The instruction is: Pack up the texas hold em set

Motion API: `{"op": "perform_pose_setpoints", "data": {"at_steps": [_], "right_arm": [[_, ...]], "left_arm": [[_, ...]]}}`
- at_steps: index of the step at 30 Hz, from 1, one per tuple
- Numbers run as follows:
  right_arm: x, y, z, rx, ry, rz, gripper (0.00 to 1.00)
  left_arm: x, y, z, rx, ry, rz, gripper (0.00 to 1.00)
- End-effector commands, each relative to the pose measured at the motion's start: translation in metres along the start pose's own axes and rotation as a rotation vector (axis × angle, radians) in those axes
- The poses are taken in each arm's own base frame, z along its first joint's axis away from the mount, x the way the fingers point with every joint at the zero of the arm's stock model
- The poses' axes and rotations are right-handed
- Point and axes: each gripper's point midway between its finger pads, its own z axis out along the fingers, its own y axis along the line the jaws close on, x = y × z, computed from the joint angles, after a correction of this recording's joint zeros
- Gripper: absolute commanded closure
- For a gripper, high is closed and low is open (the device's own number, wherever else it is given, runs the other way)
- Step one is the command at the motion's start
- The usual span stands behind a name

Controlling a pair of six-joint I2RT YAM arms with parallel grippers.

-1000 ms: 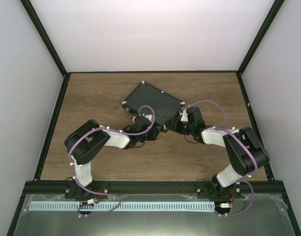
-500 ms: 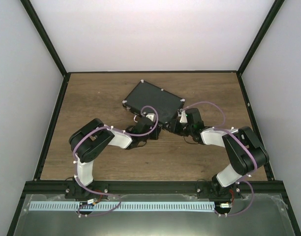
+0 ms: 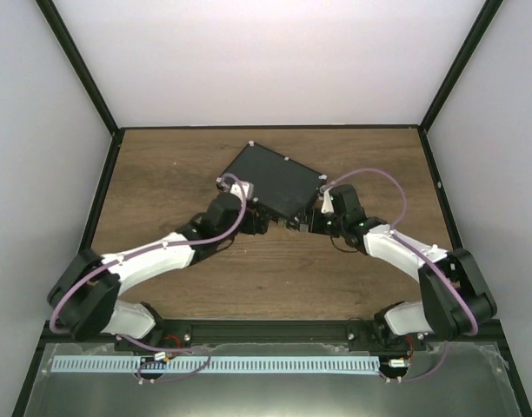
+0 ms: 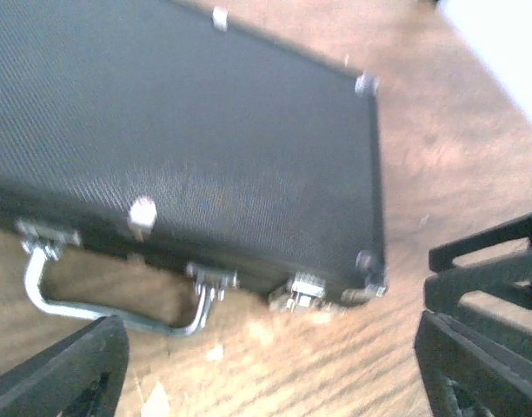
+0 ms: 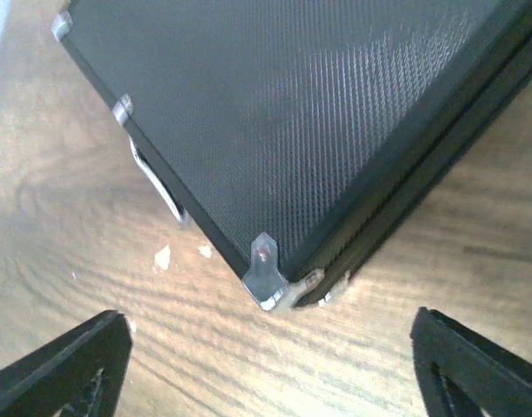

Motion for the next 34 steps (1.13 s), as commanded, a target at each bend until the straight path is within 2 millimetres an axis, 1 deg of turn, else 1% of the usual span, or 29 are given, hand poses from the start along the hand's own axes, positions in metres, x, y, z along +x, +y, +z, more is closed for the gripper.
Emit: {"op": "perform_pose_setpoints", "data": {"at_steps": [1, 2, 3, 4, 6, 9, 10, 13, 14, 16, 17, 18, 20, 22, 23, 24, 28, 32, 34], "right_arm": [[-0.046, -0.001, -0.031, 0.141, -0.135, -0.14, 0.05], [-0.055, -0.003, -0.037, 0.158, -0.164, -0.149, 0.02], [-0.065, -0.007, -0.044, 0.168, -0.195, -0.149, 0.0], [-0.075, -0.011, -0.05, 0.159, -0.23, -0.146, 0.0], [-0.09, -0.025, -0.06, 0.138, -0.278, -0.11, 0.0], [-0.107, -0.057, -0.072, 0.194, -0.345, -0.078, 0.0], [-0.111, -0.07, -0.075, 0.23, -0.366, -0.073, 0.0], [-0.118, -0.11, -0.086, 0.313, -0.43, -0.039, 0.0], [-0.122, -0.124, -0.093, 0.33, -0.457, -0.017, 0.0], [-0.121, -0.142, -0.1, 0.339, -0.496, 0.002, 0.0], [-0.123, -0.146, -0.105, 0.348, -0.529, -0.008, 0.0], [-0.123, -0.151, -0.109, 0.367, -0.559, -0.019, 0.0], [-0.123, -0.159, -0.116, 0.415, -0.623, -0.054, 0.0], [-0.125, -0.164, -0.125, 0.461, -0.69, -0.09, 0.0], [-0.124, -0.167, -0.13, 0.485, -0.725, -0.1, 0.0], [-0.124, -0.165, -0.133, 0.481, -0.757, -0.129, 0.0], [-0.118, -0.15, -0.14, 0.428, -0.855, -0.227, 0.0], [-0.115, -0.15, -0.146, 0.447, -0.9, -0.265, 0.0], [-0.115, -0.149, -0.15, 0.45, -0.926, -0.276, 0.0]], "left_arm": [[-0.047, 0.017, -0.023, -0.045, -0.061, 0.095, 0.05], [-0.058, 0.029, -0.025, -0.072, -0.075, 0.09, 0.04], [-0.068, 0.045, -0.028, -0.126, -0.09, 0.072, 0.04], [-0.078, 0.065, -0.031, -0.186, -0.11, 0.035, 0.03], [-0.094, 0.102, -0.04, -0.259, -0.151, -0.045, 0.02], [-0.106, 0.154, -0.06, -0.329, -0.221, -0.143, 0.01], [-0.11, 0.179, -0.07, -0.371, -0.252, -0.183, 0.0], [-0.105, 0.233, -0.099, -0.462, -0.328, -0.285, 0.0], [-0.102, 0.247, -0.11, -0.494, -0.36, -0.313, 0.0], [-0.096, 0.273, -0.132, -0.589, -0.424, -0.339, 0.0], [-0.091, 0.283, -0.143, -0.651, -0.455, -0.341, 0.0], [-0.087, 0.291, -0.154, -0.709, -0.483, -0.336, 0.0], [-0.08, 0.3, -0.167, -0.79, -0.538, -0.307, 0.0], [-0.072, 0.305, -0.172, -0.833, -0.559, -0.279, 0.0], [-0.067, 0.308, -0.172, -0.847, -0.561, -0.265, 0.0], [-0.065, 0.309, -0.172, -0.857, -0.567, -0.254, 0.0], [-0.06, 0.305, -0.169, -0.826, -0.614, -0.179, 0.0], [-0.063, 0.298, -0.166, -0.78, -0.632, -0.129, 0.0], [-0.061, 0.3, -0.164, -0.786, -0.633, -0.131, 0.0]]}}
